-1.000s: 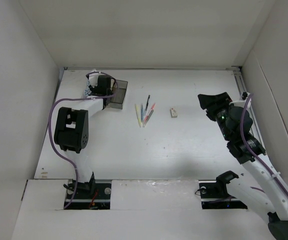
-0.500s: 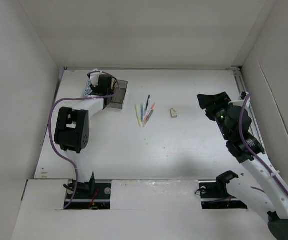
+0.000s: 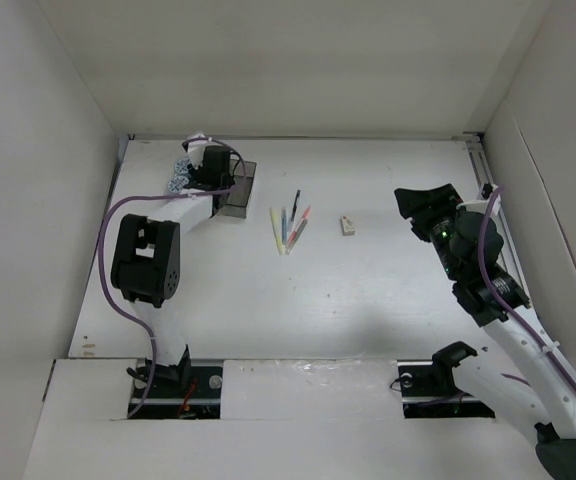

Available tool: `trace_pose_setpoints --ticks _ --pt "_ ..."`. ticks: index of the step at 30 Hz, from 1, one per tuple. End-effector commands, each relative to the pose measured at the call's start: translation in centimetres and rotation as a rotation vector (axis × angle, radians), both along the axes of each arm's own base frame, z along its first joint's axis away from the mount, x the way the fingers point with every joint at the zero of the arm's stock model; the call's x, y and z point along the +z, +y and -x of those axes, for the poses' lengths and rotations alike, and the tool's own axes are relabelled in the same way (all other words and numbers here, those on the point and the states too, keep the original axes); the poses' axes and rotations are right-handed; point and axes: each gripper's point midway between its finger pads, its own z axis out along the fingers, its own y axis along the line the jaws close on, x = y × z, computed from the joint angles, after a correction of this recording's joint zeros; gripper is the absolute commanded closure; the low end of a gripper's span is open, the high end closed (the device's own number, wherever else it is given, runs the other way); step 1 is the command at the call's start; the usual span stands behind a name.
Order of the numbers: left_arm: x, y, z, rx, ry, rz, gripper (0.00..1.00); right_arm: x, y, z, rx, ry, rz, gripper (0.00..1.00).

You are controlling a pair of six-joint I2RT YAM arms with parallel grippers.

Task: Sort the stationery into containers
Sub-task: Place the stationery into the container, then grab a piece of stationery with the left arm

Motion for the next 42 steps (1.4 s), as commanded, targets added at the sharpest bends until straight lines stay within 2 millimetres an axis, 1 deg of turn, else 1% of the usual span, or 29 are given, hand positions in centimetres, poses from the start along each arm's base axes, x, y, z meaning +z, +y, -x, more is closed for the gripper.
trace_pose_setpoints --ticks 1,3,4,6,7,8,10,14,19,21,22,24,25,26,27,28,29,30,31,32,33,34,35,36,37,38,39,40,42 --pt "2.9 1.7 -0.5 0.078 -0.064 0.002 0.85 1.3 0.4 0.1 0.017 -0.048 -0.011 0.33" --pt "2.9 1.7 -0.5 0.079 -0.064 0.002 0.84 1.3 0.4 0.1 0.017 -0.048 -0.011 0.33" --pt "2.0 2.0 -0.5 0.092 -0.032 -0.016 0.84 1.3 0.4 0.1 0.017 -0.048 -0.011 0.33" --pt "1.5 2.1 -0.6 0.100 -0.011 -0.028 0.84 1.3 0.4 0.1 0.017 -0.048 -0.011 0.33" --pt "0.7 2.4 -0.4 0.110 0.012 -0.042 0.83 1.3 0.4 0.1 0.017 -0.048 -0.011 0.33" --pt "0.8 2.6 -0.4 0.119 0.010 -0.049 0.83 1.3 0.4 0.1 0.017 -0.048 -0.011 0.33" --pt "0.2 2.8 -0.2 0.135 0.023 -0.054 0.79 1.3 0.4 0.1 0.017 -0.048 -0.011 0.33" --pt "-0.2 3.3 0.3 0.163 0.044 -0.060 0.62 1.3 0.4 0.1 0.017 -0.048 -0.011 0.33" --pt "0.2 3.4 0.6 0.185 0.043 -0.048 0.49 1.3 0.4 0.1 0.017 -0.048 -0.011 0.33" --pt "0.9 3.2 0.8 0.180 0.016 -0.023 0.41 1.3 0.4 0.1 0.017 -0.048 -0.011 0.33" --pt "2.1 3.2 0.9 0.181 -0.015 -0.013 0.38 1.3 0.3 0.0 0.008 -0.049 -0.011 0.33" --pt "3.5 1.7 0.9 0.139 -0.054 -0.014 0.38 1.3 0.1 0.0 -0.001 -0.049 -0.010 0.33" --pt "4.7 0.7 1.2 0.109 -0.081 -0.017 0.41 1.3 -0.1 -0.1 -0.012 -0.049 -0.009 0.33" --pt "5.4 -1.9 1.5 0.054 -0.099 -0.028 0.44 1.0 -0.1 0.0 -0.012 -0.040 -0.005 0.39" --pt "5.4 -3.5 1.9 0.016 -0.096 -0.038 0.47 1.5 -0.3 -0.1 -0.024 -0.048 -0.008 0.46" --pt "6.0 -5.6 1.9 -0.039 -0.109 -0.035 0.54 1.7 -0.6 0.1 -0.033 -0.057 -0.011 0.65" --pt "6.0 -9.6 3.1 -0.127 -0.108 -0.041 0.59 1.5 -1.0 0.0 -0.055 -0.048 -0.005 0.76" --pt "6.7 -12.1 3.4 -0.176 -0.130 -0.036 0.63 1.2 -1.2 0.0 -0.068 -0.036 0.002 0.84" --pt "6.7 -14.7 4.0 -0.239 -0.128 -0.036 0.67 1.5 -1.5 0.0 -0.083 -0.037 -0.010 0.93" --pt "5.3 -17.4 4.5 -0.294 -0.106 -0.040 0.74 1.3 -1.9 -0.1 -0.107 -0.029 -0.003 0.93" --pt "4.7 -21.5 6.3 -0.379 -0.094 -0.043 0.74 1.3 -2.1 -0.1 -0.117 -0.030 -0.003 0.93" --pt "5.4 -24.2 6.6 -0.419 -0.111 -0.032 0.74 1.6 -2.2 0.2 -0.117 -0.040 -0.018 0.93" --pt "2.8 -26.2 7.4 -0.458 -0.056 -0.065 0.74 1.9 -2.4 0.3 -0.127 -0.048 -0.021 0.87" --pt "2.1 -29.3 8.9 -0.529 -0.042 -0.062 0.72 1.9 -2.4 0.3 -0.127 -0.048 -0.022 0.84" --pt "1.4 -31.0 9.5 -0.562 -0.027 -0.065 0.69 1.7 -2.4 0.3 -0.127 -0.040 -0.017 0.82" --pt "2.8 -33.0 9.3 -0.581 -0.053 -0.047 0.67 1.7 -2.4 0.3 -0.127 -0.040 -0.017 0.73" --pt "0.1 -34.1 9.8 -0.602 0.003 -0.065 0.63 1.7 -2.4 0.3 -0.127 -0.040 -0.017 0.65" --pt "-0.4 -35.5 10.5 -0.627 0.013 -0.073 0.55 1.7 -2.4 0.3 -0.127 -0.040 -0.017 0.57" --pt "-1.6 -37.1 10.5 -0.623 0.033 -0.095 0.50 1.9 -2.5 0.5 -0.127 -0.048 -0.021 0.42"
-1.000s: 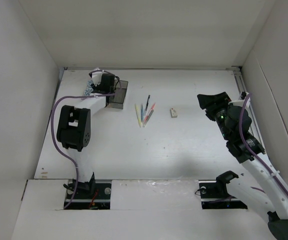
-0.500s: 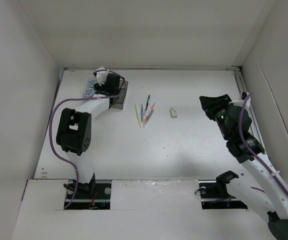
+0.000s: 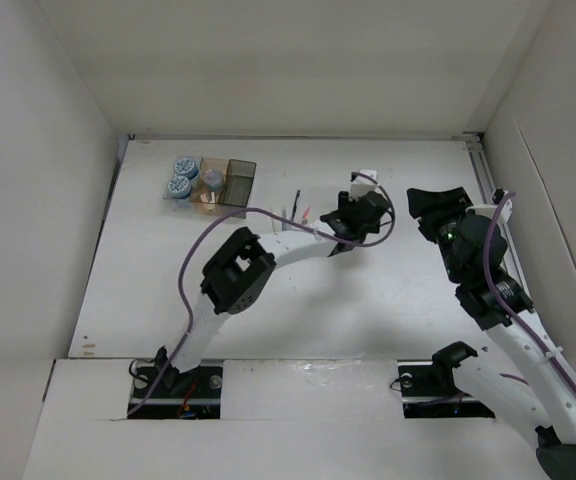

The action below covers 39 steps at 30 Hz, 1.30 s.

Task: Sort the stationery into containers
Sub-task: Grab a piece of stationery with the left arm

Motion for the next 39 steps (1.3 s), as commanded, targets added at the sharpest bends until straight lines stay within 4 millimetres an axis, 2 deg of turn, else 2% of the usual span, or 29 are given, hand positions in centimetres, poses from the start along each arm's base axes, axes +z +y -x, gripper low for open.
trace_pose_setpoints --ticks 1,3,4,5,9,10,11,12,13,14,17,20,21,24,25,27,28,32,35,39 --pt "-1.6 -0.4 -0.4 0.025 0.044 -0.063 0.48 1.4 -0.3 0.4 -0.014 -0.033 -0.009 0.39" --pt "-1.7 -1.0 -1.0 0.046 0.046 -0.052 0.47 1.7 -0.3 0.7 -0.003 -0.042 -0.015 0.35" --pt "-2.8 -1.2 -0.6 0.049 0.057 -0.069 0.47 1.9 -0.4 0.9 -0.003 -0.050 -0.019 0.33" --pt "-2.8 -1.2 -0.6 0.054 0.060 -0.062 0.47 1.9 -0.2 0.9 0.006 -0.050 -0.019 0.33" --pt "-3.2 -0.1 -0.9 0.126 0.037 -0.055 0.47 1.9 -0.2 0.9 0.006 -0.050 -0.019 0.33" --pt "-3.9 0.4 -0.6 0.131 0.047 -0.059 0.47 1.9 -0.2 0.9 0.006 -0.050 -0.019 0.33" --pt "-2.8 0.4 -0.7 0.139 0.025 -0.035 0.47 1.9 0.0 1.0 0.017 -0.050 -0.020 0.33" --pt "-2.6 0.5 -0.7 0.139 0.020 -0.026 0.47 1.9 0.0 1.0 0.017 -0.050 -0.020 0.33" --pt "-3.2 1.1 -0.3 0.139 0.025 -0.035 0.47 1.9 0.0 1.0 0.017 -0.050 -0.020 0.33" --pt "-1.8 0.9 -0.4 0.139 0.004 0.000 0.47 1.9 0.0 1.0 0.017 -0.050 -0.020 0.33" --pt "-1.4 1.3 0.5 0.148 -0.022 0.004 0.47 1.9 0.0 1.0 0.017 -0.050 -0.020 0.33" --pt "-0.5 2.0 0.3 0.179 -0.052 0.011 0.48 2.4 0.1 1.2 0.026 -0.066 -0.028 0.34" --pt "-1.4 2.2 0.2 0.189 -0.047 -0.016 0.48 2.4 0.1 1.2 0.026 -0.066 -0.028 0.34" --pt "-2.2 1.9 -0.2 0.196 -0.034 -0.052 0.48 2.4 0.1 1.2 0.026 -0.066 -0.028 0.34" --pt "-3.5 1.7 -0.3 0.195 -0.025 -0.069 0.48 2.4 0.1 1.2 0.026 -0.066 -0.028 0.34" --pt "-3.7 1.2 -0.7 0.184 -0.034 -0.082 0.49 2.4 0.2 1.2 0.037 -0.066 -0.020 0.34" --pt "-4.8 1.3 -0.6 0.182 -0.018 -0.110 0.49 2.4 0.2 1.2 0.037 -0.066 -0.019 0.34" --pt "-5.0 0.9 -0.7 0.175 -0.013 -0.109 0.57 2.6 0.4 1.2 0.046 -0.074 -0.024 0.34" --pt "-5.5 1.9 -1.6 0.196 -0.007 -0.117 0.63 2.6 0.4 1.2 0.046 -0.074 -0.024 0.34" --pt "-6.0 1.9 -1.6 0.196 -0.002 -0.125 0.63 2.6 0.4 1.2 0.046 -0.074 -0.024 0.34"
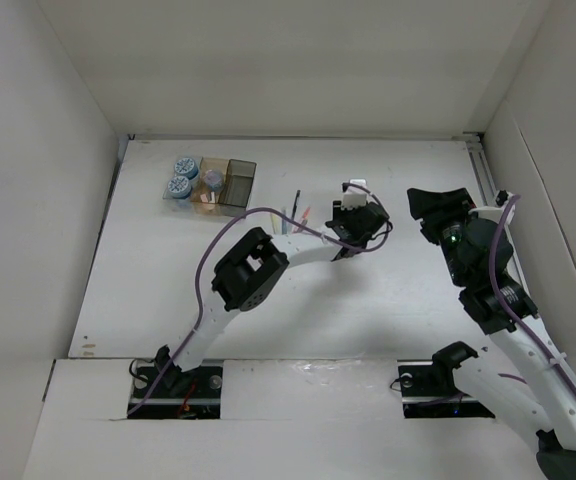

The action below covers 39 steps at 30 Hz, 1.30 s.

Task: Sort the stationery into containers
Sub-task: Grab a piece of stationery with the left arm

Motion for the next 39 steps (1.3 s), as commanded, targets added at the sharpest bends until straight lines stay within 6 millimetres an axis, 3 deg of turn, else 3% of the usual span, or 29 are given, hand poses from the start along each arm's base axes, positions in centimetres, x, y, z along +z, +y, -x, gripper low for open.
trace_pose_setpoints --ticks 1,6,7,13,14,17,21,23,27,30,31,34,35,37,38,39 --pt "0.3 0.4 -0.7 0.018 -0.004 -0.008 0.63 1.9 0.3 0.4 0.020 -0.051 -0.014 0.34" --pt "-0.9 1.0 -0.3 0.018 0.011 -0.030 0.55 1.8 0.5 0.3 0.029 -0.051 -0.014 0.34" --pt "0.3 0.9 -0.3 0.018 -0.005 -0.007 0.54 1.8 0.5 0.3 0.029 -0.051 -0.014 0.34" --pt "1.1 1.0 -0.3 0.015 -0.021 0.006 0.53 1.6 0.6 0.1 0.029 -0.043 -0.010 0.34" --pt "-0.1 1.3 -0.1 0.015 -0.002 -0.022 0.53 1.6 0.6 0.1 0.029 -0.043 -0.010 0.34" --pt "-0.7 1.1 -0.2 0.014 0.010 -0.040 0.53 1.6 0.6 0.1 0.029 -0.043 -0.010 0.34" --pt "-1.4 1.2 -0.2 0.014 0.017 -0.050 0.60 1.6 0.6 0.1 0.029 -0.043 -0.010 0.34" --pt "-1.4 1.2 -0.2 0.014 0.017 -0.050 0.76 1.6 0.6 0.1 0.029 -0.043 -0.010 0.34" --pt "0.8 1.3 -0.3 0.021 -0.008 -0.024 0.99 1.6 0.8 0.1 0.038 -0.043 -0.010 0.34" --pt "2.2 2.0 0.2 0.021 -0.014 -0.015 1.00 1.6 0.8 0.1 0.039 -0.043 -0.010 0.34" --pt "4.2 2.1 0.1 0.031 -0.044 0.014 1.00 1.6 0.8 0.1 0.039 -0.043 -0.010 0.34" --pt "5.8 4.5 -0.6 0.073 -0.068 0.034 1.00 1.8 0.7 0.3 0.039 -0.052 -0.005 0.34" --pt "7.7 5.2 -0.8 0.077 -0.080 0.065 1.00 1.4 0.7 0.2 0.039 -0.043 -0.001 0.34" --pt "8.5 7.9 -2.0 0.122 -0.082 0.089 1.00 1.4 0.7 0.2 0.039 -0.043 -0.001 0.34" --pt "10.3 8.7 -2.4 0.134 -0.095 0.142 1.00 1.4 0.7 0.2 0.039 -0.043 -0.001 0.34" --pt "10.8 10.9 -3.6 0.170 -0.097 0.151 1.00 1.4 0.7 0.2 0.039 -0.043 -0.001 0.34"
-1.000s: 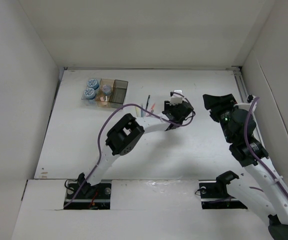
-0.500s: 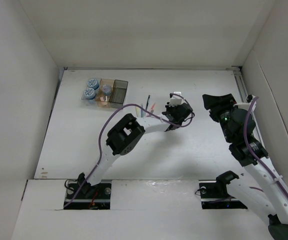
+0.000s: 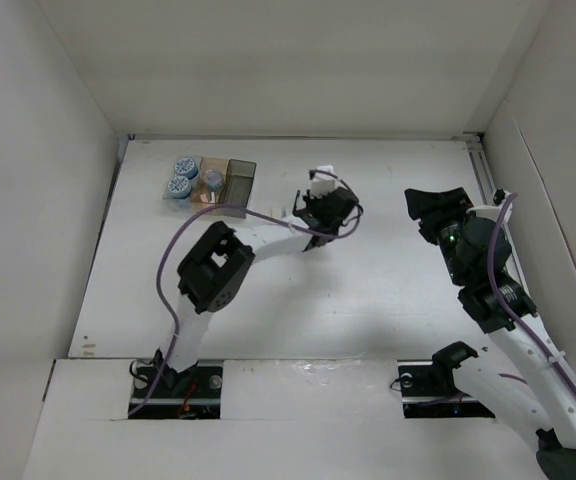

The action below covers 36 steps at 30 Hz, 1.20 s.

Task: Sort the stationery into containers
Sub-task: Grab a piece of stationery with the left arm, then place the stationery into the container

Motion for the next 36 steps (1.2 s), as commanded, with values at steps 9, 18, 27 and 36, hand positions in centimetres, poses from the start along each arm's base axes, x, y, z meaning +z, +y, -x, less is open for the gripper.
trace_pose_setpoints --ticks 9,18,27,36 --pt "10.6 19.4 -7.9 0.380 -0.129 0.332 0.97 1.0 1.0 -0.2 0.045 -0.031 0.002 0.34" --pt "7.3 29.5 -9.2 0.588 -0.093 0.276 0.93 0.9 1.6 -0.3 0.073 -0.031 0.001 0.34" --pt "4.8 31.5 -9.1 0.673 -0.045 0.168 0.82 0.3 2.3 -0.7 0.091 -0.012 0.008 0.34" --pt "3.6 32.8 -7.3 0.739 -0.036 0.140 0.74 0.3 2.3 -0.7 0.091 -0.012 0.008 0.34"
